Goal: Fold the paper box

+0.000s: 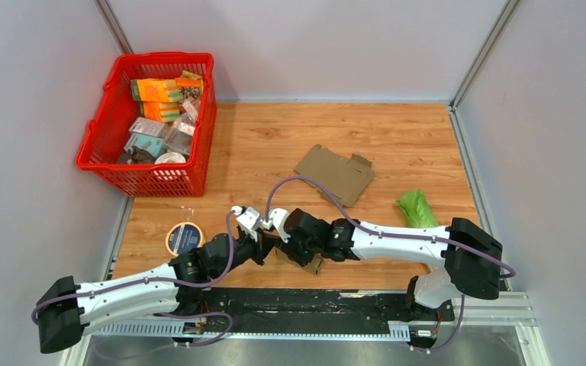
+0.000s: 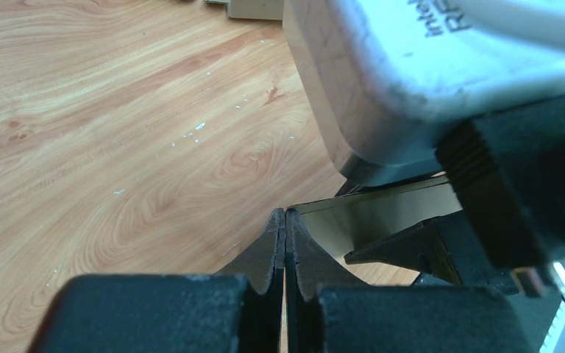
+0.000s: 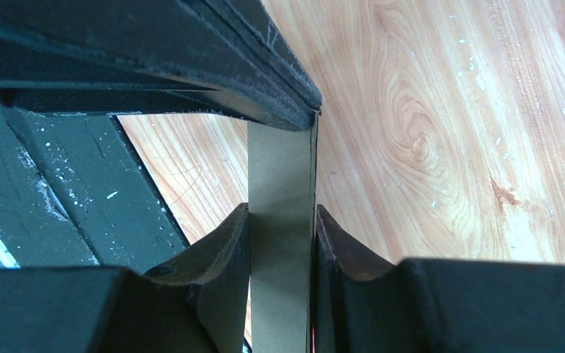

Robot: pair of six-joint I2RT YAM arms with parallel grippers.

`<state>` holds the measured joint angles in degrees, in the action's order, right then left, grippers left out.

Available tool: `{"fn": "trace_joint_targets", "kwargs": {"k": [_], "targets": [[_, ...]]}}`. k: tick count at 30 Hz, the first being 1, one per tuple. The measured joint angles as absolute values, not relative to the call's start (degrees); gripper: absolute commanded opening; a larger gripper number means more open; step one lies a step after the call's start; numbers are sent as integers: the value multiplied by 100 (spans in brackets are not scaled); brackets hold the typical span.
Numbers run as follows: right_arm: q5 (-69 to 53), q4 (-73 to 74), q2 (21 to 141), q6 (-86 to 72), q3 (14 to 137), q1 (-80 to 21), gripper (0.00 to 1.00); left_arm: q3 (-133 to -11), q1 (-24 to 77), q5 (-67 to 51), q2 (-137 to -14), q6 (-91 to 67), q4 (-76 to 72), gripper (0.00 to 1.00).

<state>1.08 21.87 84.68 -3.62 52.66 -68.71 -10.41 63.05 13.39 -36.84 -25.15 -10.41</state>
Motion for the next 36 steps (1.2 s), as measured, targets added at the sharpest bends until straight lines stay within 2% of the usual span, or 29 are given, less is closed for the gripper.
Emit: {"fn": "trace_joint_targets", "kwargs": {"k": [5, 13, 22, 31, 36], "targets": [[189, 2152, 8506, -364, 5266, -6871, 35, -967, 6318, 1437, -3791, -2512, -1262, 0], [381, 2141, 8532, -375, 5266, -6847, 45, -812, 6405, 1568, -3682, -2523, -1387, 0], [517, 2115, 8532, -458, 5247, -6838, 44, -762, 6521, 1754, -3778, -2587, -1533, 0], [591, 1970, 8530, -554, 5157, -6831, 43, -770, 6923, 2521, -4333, -2864, -2047, 0], [591, 1942, 8519, -580, 5137, -6831, 48, -762, 7032, 2720, -4313, -2974, -2029, 0]]}}
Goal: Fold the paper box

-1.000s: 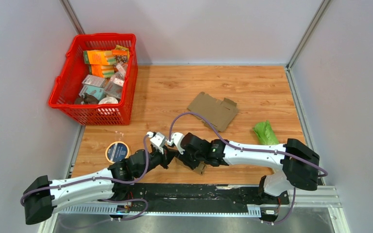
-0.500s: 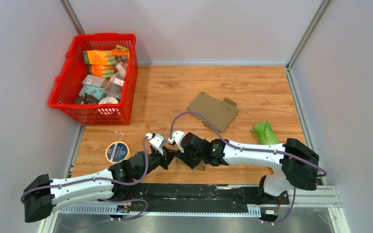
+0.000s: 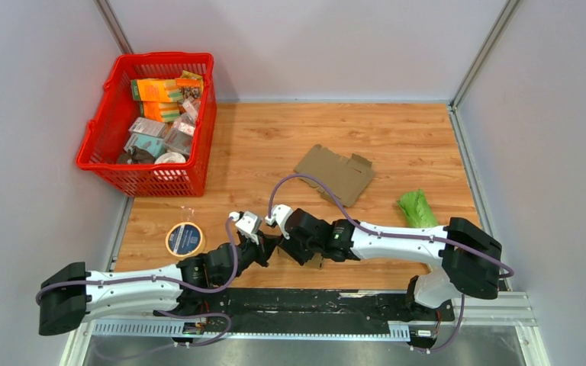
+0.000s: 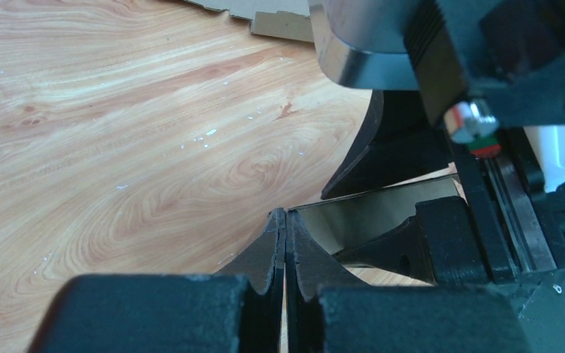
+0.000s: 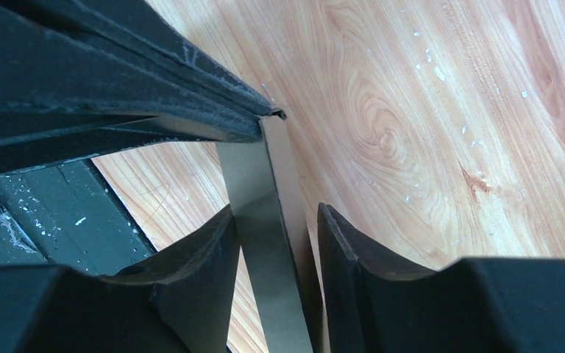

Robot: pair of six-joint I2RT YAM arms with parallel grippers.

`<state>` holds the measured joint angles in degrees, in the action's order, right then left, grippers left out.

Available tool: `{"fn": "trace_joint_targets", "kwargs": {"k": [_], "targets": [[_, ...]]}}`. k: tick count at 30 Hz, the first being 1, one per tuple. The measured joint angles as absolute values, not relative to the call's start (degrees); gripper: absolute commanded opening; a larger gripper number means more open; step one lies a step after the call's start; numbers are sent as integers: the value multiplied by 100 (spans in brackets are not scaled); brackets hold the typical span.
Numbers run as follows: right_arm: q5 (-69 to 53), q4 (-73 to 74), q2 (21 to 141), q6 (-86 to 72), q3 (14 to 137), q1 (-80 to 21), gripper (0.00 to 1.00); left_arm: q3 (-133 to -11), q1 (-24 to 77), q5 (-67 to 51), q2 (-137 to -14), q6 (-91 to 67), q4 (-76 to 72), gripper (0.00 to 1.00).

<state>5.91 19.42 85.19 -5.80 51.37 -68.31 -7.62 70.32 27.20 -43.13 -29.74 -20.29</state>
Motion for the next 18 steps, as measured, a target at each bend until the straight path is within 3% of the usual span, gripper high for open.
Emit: {"fn": "trace_joint_targets", "kwargs": {"k": [5, 13, 18], "targets": [[622, 1909, 8508, -642, 5098, -6816, 56, -709, 7164, 2823, -4156, -3039, -1929, 0], [690, 1876, 8399, -799, 5024, -6805, 57, -690, 7424, 3159, -4517, -3218, -2314, 0], [744, 1852, 8364, -882, 4960, -6805, 69, -692, 7605, 3463, -4934, -3376, -2705, 0]]}}
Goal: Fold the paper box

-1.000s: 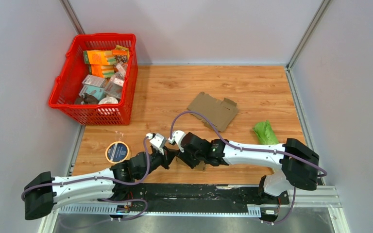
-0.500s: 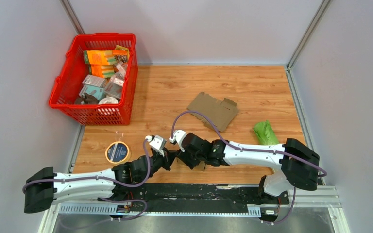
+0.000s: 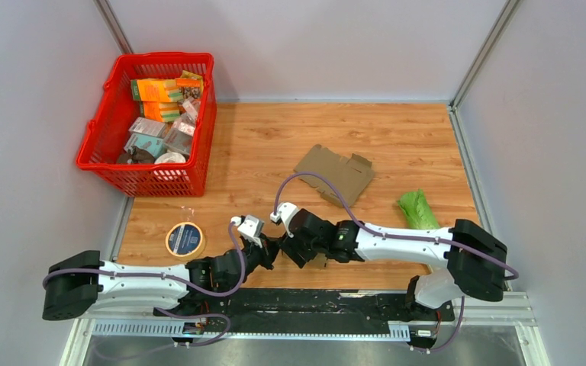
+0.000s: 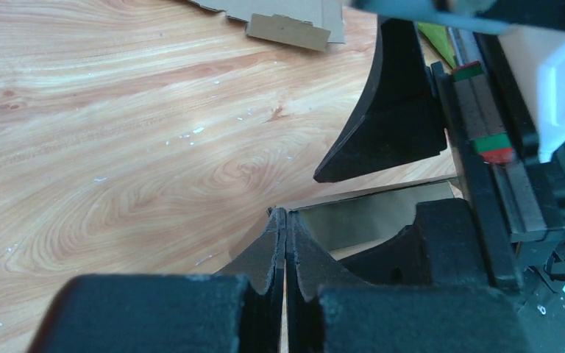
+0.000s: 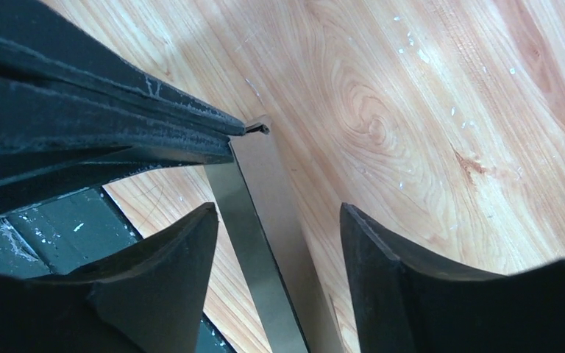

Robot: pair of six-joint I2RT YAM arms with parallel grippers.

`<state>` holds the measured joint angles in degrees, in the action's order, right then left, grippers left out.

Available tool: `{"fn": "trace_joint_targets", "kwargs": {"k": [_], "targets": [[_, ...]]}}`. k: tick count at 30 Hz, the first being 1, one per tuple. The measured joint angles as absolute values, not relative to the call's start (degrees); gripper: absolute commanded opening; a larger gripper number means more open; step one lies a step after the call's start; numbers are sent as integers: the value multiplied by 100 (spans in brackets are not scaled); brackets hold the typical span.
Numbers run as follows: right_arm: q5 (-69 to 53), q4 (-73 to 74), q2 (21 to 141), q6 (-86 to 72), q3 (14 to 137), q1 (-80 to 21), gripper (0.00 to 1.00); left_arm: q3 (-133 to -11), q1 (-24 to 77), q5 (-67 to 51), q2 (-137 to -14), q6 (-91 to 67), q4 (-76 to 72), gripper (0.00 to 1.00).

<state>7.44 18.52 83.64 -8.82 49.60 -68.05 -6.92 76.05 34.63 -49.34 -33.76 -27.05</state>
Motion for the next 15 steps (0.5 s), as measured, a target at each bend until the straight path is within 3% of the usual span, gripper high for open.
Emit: {"fn": "trace_joint_targets", "kwargs": {"k": [9, 13, 15], "targets": [[1002, 2427, 7513, -1483, 4856, -6805, 91, -692, 7690, 3632, -4947, -3514, -2703, 0], [1153, 3616, 6820, -2287, 5212, -6729, 88, -698, 7693, 3632, -4821, -3548, -2539, 0], [1144, 4134, 6528, -2679, 5400, -6606, 76, -705, 7703, 3632, -4764, -3553, -2453, 0]]}}
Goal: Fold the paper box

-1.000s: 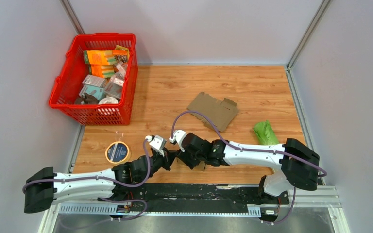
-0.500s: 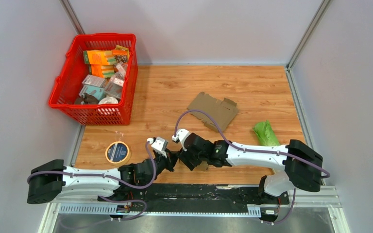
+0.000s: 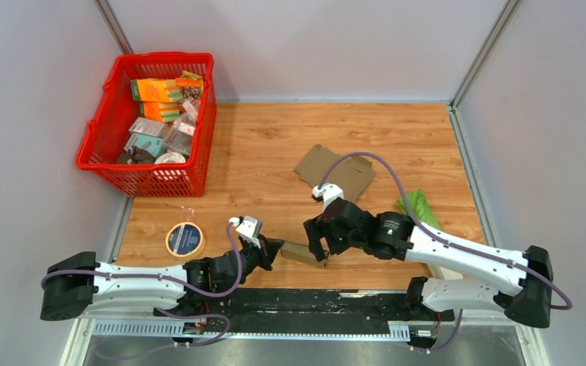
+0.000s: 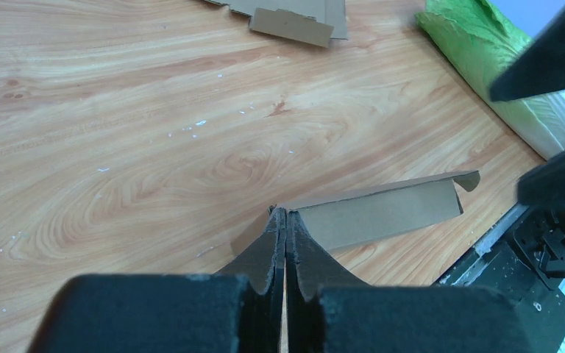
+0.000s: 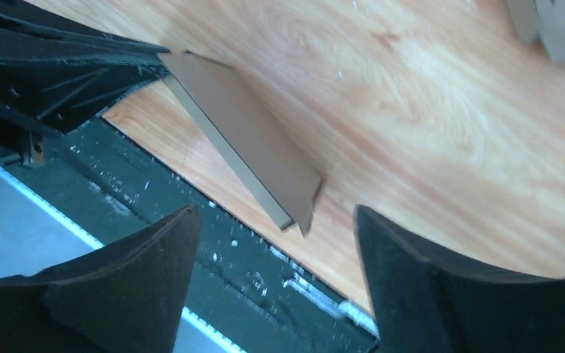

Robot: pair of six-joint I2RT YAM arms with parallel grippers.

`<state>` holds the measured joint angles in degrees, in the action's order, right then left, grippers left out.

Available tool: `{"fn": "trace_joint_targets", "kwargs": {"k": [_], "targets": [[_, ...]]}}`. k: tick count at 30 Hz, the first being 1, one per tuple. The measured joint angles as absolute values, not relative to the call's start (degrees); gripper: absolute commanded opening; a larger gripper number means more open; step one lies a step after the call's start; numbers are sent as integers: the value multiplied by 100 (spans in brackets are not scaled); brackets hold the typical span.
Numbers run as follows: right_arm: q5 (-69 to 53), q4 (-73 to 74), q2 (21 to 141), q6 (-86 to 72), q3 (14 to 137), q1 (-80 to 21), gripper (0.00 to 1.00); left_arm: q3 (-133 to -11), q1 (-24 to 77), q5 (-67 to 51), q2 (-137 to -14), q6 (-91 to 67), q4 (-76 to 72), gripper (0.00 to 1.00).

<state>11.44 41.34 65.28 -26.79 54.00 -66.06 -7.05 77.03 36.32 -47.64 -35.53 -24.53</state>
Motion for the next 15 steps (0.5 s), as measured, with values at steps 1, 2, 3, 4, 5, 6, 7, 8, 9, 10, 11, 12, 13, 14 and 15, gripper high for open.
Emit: {"fn": "trace_joint_targets", "kwargs": {"k": [1, 2, 3, 4, 5, 6, 7, 8, 9, 10, 11, 12, 13, 14, 15], "targets": [[1125, 4261, 6394, -2803, 5406, -6534, 69, -707, 7710, 3632, -4742, -3553, -2423, 0], [1046, 4401, 6239, -2952, 5371, -6429, 52, -709, 7714, 3629, -4722, -3553, -2394, 0], [989, 4436, 6093, -3030, 5273, -6337, 48, -711, 7717, 3632, -4705, -3553, -2366, 0], [906, 4410, 5942, -3103, 5116, -6206, 44, -714, 7717, 3632, -4694, -3553, -2349, 0], [790, 4405, 5841, -3142, 4978, -6104, 41, -716, 7717, 3632, -4685, -3553, -2335, 0], [670, 4333, 5752, -3186, 4779, -5990, 43, -718, 7717, 3632, -4672, -3553, -2314, 0], [545, 4274, 5710, -3208, 4622, -5909, 45, -722, 7717, 3632, -4663, -3553, -2296, 0], [412, 4233, 5695, -3229, 4486, -5839, 50, -729, 7717, 3632, -4657, -3553, -2274, 0], [268, 4191, 5697, -3234, 4366, -5798, 50, -740, 7717, 3632, -4654, -3553, -2248, 0], [174, 4163, 5697, -3232, 4289, -5789, 50, -760, 7717, 3632, -4654, -3551, -2215, 0], [71, 4132, 5693, -3221, 4233, -5789, 48, -779, 7717, 3629, -4657, -3551, -2178, 0], [3, 4112, 5682, -3212, 4213, -5789, 46, -795, 7719, 3629, -4661, -3548, -2150, 0], [-43, 4086, 5666, -3210, 4204, -5793, 44, -803, 7719, 3632, -4676, -3548, -2145, 0], [-69, 4066, 5651, -3208, 4204, -5793, 43, -812, 7719, 3629, -4694, -3548, -2147, 0], [-99, 4038, 5634, -3203, 4204, -5793, 43, -823, 7719, 3629, -4716, -3548, -2147, 0]]}}
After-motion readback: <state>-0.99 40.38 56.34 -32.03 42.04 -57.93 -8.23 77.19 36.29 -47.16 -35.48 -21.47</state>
